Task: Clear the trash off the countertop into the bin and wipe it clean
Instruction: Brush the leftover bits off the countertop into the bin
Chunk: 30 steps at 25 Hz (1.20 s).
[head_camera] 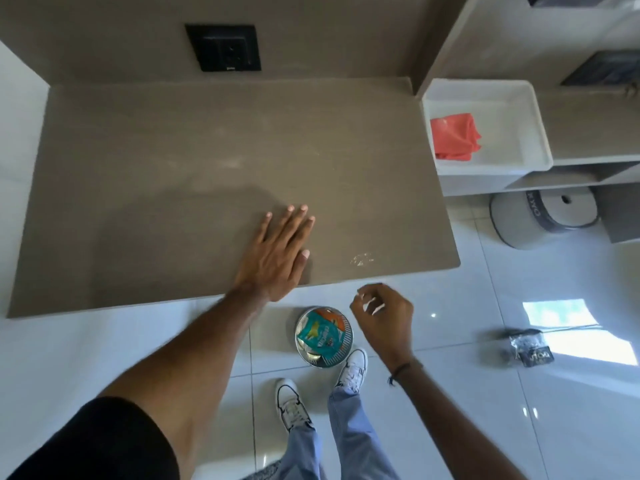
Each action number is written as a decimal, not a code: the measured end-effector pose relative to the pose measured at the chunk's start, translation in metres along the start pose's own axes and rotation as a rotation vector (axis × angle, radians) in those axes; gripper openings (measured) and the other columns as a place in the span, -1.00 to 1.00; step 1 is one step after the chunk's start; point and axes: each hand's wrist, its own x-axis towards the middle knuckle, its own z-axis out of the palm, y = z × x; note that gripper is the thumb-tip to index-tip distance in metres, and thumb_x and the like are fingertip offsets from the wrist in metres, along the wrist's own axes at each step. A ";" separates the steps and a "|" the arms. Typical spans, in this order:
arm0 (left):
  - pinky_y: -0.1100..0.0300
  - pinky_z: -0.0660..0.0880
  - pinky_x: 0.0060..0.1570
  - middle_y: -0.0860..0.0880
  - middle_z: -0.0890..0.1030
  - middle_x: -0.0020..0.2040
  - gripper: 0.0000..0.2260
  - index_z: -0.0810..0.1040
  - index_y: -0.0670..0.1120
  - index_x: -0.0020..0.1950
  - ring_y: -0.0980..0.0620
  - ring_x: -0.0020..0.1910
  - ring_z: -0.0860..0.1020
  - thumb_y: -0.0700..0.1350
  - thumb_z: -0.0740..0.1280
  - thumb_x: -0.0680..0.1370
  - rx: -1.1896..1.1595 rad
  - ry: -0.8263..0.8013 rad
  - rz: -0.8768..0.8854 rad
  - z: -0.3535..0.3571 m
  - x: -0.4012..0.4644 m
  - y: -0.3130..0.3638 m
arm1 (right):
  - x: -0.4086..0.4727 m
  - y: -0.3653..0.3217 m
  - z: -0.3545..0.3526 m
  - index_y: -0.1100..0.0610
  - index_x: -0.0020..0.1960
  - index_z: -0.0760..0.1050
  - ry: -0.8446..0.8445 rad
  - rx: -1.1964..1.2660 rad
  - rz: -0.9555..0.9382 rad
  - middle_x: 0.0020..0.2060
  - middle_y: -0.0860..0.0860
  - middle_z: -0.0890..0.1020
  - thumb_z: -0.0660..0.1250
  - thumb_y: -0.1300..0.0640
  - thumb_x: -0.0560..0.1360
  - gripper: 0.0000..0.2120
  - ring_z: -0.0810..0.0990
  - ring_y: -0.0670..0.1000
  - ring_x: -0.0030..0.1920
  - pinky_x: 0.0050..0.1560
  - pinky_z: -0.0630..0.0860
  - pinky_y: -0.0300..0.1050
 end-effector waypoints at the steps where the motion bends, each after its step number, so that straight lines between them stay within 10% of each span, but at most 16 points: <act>1: -0.24 0.10 0.63 -0.04 -0.02 0.72 -0.43 -0.03 -0.03 0.68 -0.06 0.70 -0.01 0.11 -0.10 0.69 0.010 0.000 0.002 0.000 -0.001 0.000 | -0.015 0.015 0.009 -0.07 -0.19 0.58 -0.059 -0.035 0.081 -0.31 -0.20 0.65 0.39 0.01 0.38 -0.98 0.62 -0.13 -0.36 -0.38 0.48 -0.41; 8: -0.21 0.07 0.64 -0.03 0.01 0.71 -0.44 -0.01 -0.03 0.68 -0.05 0.70 0.02 0.12 -0.13 0.69 0.014 0.057 0.022 0.009 0.000 -0.005 | -0.043 0.084 0.061 0.03 0.04 0.62 -0.332 -0.283 0.411 -0.12 0.04 0.74 0.37 0.10 0.43 -0.80 0.71 0.09 -0.14 -0.21 0.61 -0.15; 18: -0.18 0.00 0.66 -0.03 0.02 0.71 -0.41 0.06 -0.05 0.68 -0.06 0.70 0.01 0.05 0.13 0.67 -0.094 -0.125 -0.023 -0.026 0.002 0.005 | -0.043 0.019 -0.029 -0.04 -0.20 0.59 -0.132 -0.283 0.203 -0.30 -0.14 0.66 0.40 0.08 0.42 -0.97 0.57 -0.09 -0.33 -0.37 0.38 -0.29; 22: -0.10 0.29 0.56 -0.15 0.34 0.58 -0.44 0.29 -0.12 0.58 -0.16 0.57 0.32 -0.10 0.33 0.59 -0.434 -0.105 -0.246 -0.075 0.022 0.041 | -0.001 -0.031 -0.081 -0.04 -0.20 0.58 -0.002 -0.269 0.078 -0.31 -0.14 0.66 0.37 0.06 0.42 -0.97 0.55 -0.10 -0.35 -0.35 0.40 -0.25; 30: -0.05 0.42 0.48 -0.16 0.52 0.42 -0.62 0.47 -0.16 0.44 -0.12 0.43 0.50 -0.12 0.30 0.63 -0.783 0.107 -0.265 -0.113 0.122 0.115 | 0.140 -0.053 -0.162 -0.01 0.24 0.56 0.134 -0.235 0.176 -0.01 -0.11 0.72 0.35 -0.13 0.40 -0.56 0.68 0.04 -0.01 -0.04 0.58 -0.07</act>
